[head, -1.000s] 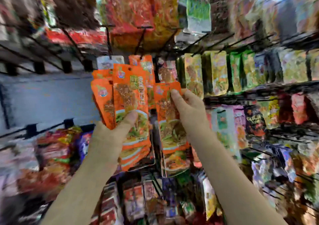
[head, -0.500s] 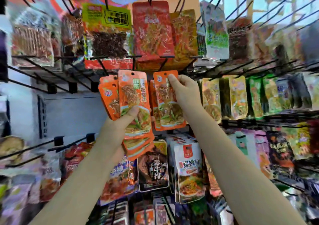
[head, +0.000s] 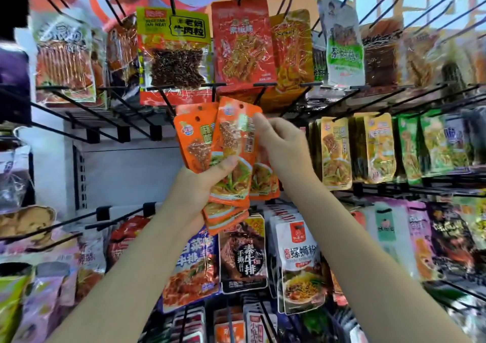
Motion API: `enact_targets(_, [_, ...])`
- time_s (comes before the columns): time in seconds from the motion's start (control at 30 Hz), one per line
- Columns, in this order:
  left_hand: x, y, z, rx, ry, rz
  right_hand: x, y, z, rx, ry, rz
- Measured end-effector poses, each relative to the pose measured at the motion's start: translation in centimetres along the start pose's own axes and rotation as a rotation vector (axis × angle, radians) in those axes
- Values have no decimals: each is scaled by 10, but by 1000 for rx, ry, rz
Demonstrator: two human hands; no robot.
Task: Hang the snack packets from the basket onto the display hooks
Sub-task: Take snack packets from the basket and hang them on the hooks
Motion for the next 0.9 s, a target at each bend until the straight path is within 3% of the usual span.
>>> enact_targets(0.07, [7, 0, 0, -16, -34, -46, 6, -1, 0, -2, -65, -7])
enact_targets(0.2, [-1, 8, -5, -82, 9, -52, -5, 5, -9, 106, -39, -36])
enact_targets(0.37, [-13, 20, -6, 2, -3, -42, -2, 10, -16, 211, -77, 3])
enact_targets(0.57, [-20, 24, -5, 119, 40, -62, -5, 11, -17, 206, 7, -16])
enact_targets(0.77, [-18, 24, -4, 120, 39, -66, -8, 7, -21, 215, 10, -41])
enact_targets(0.9, [-16, 22, -5, 114, 51, -56, -12, 9, -23, 165, 46, 89])
Point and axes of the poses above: each hand's wrist, its own z-axis away from the middle knuckle, its own x-axis out of the palm, y = z × x, the point moved 4 cm from there along -z, towards the middle knuckle, and after that the axes turned 10 degrees about z, right-handed, at the moved point
